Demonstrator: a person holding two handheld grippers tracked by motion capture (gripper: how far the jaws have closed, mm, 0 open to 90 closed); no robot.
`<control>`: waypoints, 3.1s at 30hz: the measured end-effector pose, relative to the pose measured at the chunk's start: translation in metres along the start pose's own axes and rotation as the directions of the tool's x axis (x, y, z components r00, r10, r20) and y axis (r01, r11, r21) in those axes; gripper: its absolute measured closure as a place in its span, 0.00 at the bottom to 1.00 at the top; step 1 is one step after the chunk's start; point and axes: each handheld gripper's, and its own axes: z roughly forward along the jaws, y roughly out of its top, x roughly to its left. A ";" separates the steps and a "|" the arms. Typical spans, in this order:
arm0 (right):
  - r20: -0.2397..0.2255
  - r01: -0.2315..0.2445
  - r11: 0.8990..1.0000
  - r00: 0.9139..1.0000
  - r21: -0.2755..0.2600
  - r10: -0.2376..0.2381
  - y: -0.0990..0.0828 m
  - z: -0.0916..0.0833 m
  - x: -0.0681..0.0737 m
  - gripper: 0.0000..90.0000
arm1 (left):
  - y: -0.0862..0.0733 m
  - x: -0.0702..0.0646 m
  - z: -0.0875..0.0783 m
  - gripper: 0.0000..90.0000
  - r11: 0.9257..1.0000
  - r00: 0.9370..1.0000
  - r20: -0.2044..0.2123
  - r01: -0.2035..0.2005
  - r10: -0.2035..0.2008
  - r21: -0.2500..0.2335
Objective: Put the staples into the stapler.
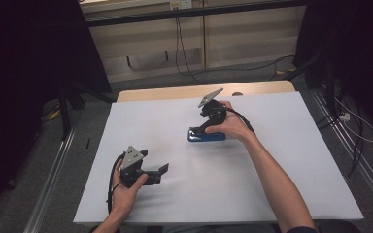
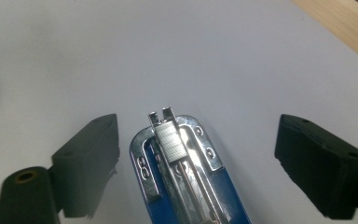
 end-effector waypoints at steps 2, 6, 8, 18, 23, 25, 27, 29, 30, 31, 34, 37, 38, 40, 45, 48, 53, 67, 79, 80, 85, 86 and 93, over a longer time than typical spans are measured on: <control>0.008 -0.016 1.000 1.000 -0.006 0.016 -0.001 -0.001 0.000 0.11 | 0.000 0.001 0.000 0.06 1.000 1.000 -0.003 -0.002 0.002 0.002; 0.017 -0.036 0.999 0.999 -0.018 0.037 -0.003 -0.002 0.001 0.07 | 0.000 0.000 0.001 0.06 1.000 1.000 -0.001 -0.001 0.001 0.003; 0.021 -0.052 0.998 0.998 -0.028 0.053 -0.004 -0.003 0.002 0.06 | 0.000 0.000 0.001 0.06 1.000 1.000 -0.001 -0.001 0.001 0.003; 0.127 -0.114 0.989 0.984 -0.091 0.125 -0.006 -0.011 0.010 0.07 | 0.000 0.000 0.000 0.06 1.000 1.000 -0.004 -0.001 0.001 0.000; 0.173 -0.102 0.990 0.978 -0.099 0.118 -0.013 -0.015 0.012 0.07 | 0.000 0.000 0.000 0.06 1.000 1.000 -0.004 -0.001 0.001 0.000; 0.181 -0.106 0.988 0.976 -0.109 0.124 -0.017 -0.017 0.012 0.07 | 0.000 0.000 0.001 0.06 1.000 1.000 -0.003 -0.002 0.002 0.002; 0.195 -0.106 0.988 0.973 -0.114 0.127 -0.019 -0.018 0.013 0.08 | 0.000 0.000 0.001 0.06 1.000 1.000 -0.003 -0.004 0.004 0.004; 0.217 -0.107 0.987 0.967 -0.119 0.131 -0.021 -0.020 0.016 0.08 | 0.000 0.000 0.001 0.06 1.000 1.000 -0.004 -0.004 0.004 0.005; 0.233 -0.100 0.988 0.964 -0.118 0.125 -0.022 -0.021 0.018 0.08 | 0.000 0.000 0.001 0.06 1.000 1.000 -0.003 -0.003 0.003 0.004; 0.240 -0.104 0.988 0.962 -0.117 0.130 -0.022 -0.022 0.020 0.08 | 0.000 0.000 0.001 0.06 1.000 1.000 -0.004 -0.003 0.003 0.005; 0.264 -0.101 0.987 0.956 -0.125 0.132 -0.025 -0.025 0.023 0.07 | 0.000 0.001 0.001 0.06 1.000 1.000 -0.005 -0.003 0.003 0.005; 0.274 -0.119 0.982 0.949 -0.145 0.155 -0.030 -0.027 0.023 0.07 | 0.000 0.001 0.001 0.06 1.000 1.000 -0.008 -0.002 0.002 0.004; 0.275 -0.124 0.981 0.948 -0.150 0.162 -0.032 -0.028 0.023 0.07 | 0.000 0.002 0.001 0.06 1.000 1.000 -0.012 -0.003 0.003 0.004; 0.288 -0.125 0.979 0.943 -0.161 0.167 -0.035 -0.030 0.023 0.07 | 0.000 0.002 0.001 0.06 1.000 1.000 -0.012 -0.001 0.001 0.004; 0.299 -0.137 0.971 0.935 -0.195 0.192 -0.042 -0.039 0.023 0.06 | 0.000 0.000 0.001 0.06 1.000 1.000 -0.008 0.002 -0.002 0.007; 0.301 -0.148 0.967 0.931 -0.207 0.207 -0.048 -0.044 0.023 0.05 | 0.000 0.001 0.000 0.05 1.000 1.000 -0.019 -0.002 0.002 0.001; 0.305 -0.177 0.958 0.921 -0.226 0.242 -0.056 -0.049 0.022 0.04 | 0.000 0.002 0.000 0.05 1.000 1.000 -0.026 0.014 -0.014 -0.003; 0.366 -0.173 0.937 0.887 -0.302 0.282 -0.082 -0.075 0.031 0.04 | 0.000 0.004 0.001 0.05 1.000 1.000 -0.022 0.014 -0.014 0.003; 0.379 -0.174 0.930 0.877 -0.324 0.297 -0.096 -0.087 0.038 0.04 | -0.001 0.006 0.000 0.05 1.000 0.999 -0.029 0.025 -0.025 0.002; 0.380 -0.174 0.930 0.876 -0.324 0.296 -0.098 -0.087 0.039 0.04 | -0.001 0.006 0.000 0.05 1.000 0.999 -0.030 0.025 -0.025 -0.002; 0.392 -0.164 0.925 0.870 -0.343 0.300 -0.103 -0.092 0.044 0.04 | 0.000 0.006 -0.001 0.05 1.000 0.999 -0.039 0.020 -0.020 -0.003; 0.391 -0.163 0.925 0.871 -0.343 0.298 -0.104 -0.093 0.045 0.04 | 0.000 0.005 0.000 0.05 1.000 0.999 -0.039 0.022 -0.023 -0.007; 0.391 -0.160 0.916 0.867 -0.367 0.308 -0.113 -0.101 0.052 0.03 | -0.001 0.005 -0.006 0.05 1.000 0.999 -0.042 0.025 -0.025 -0.015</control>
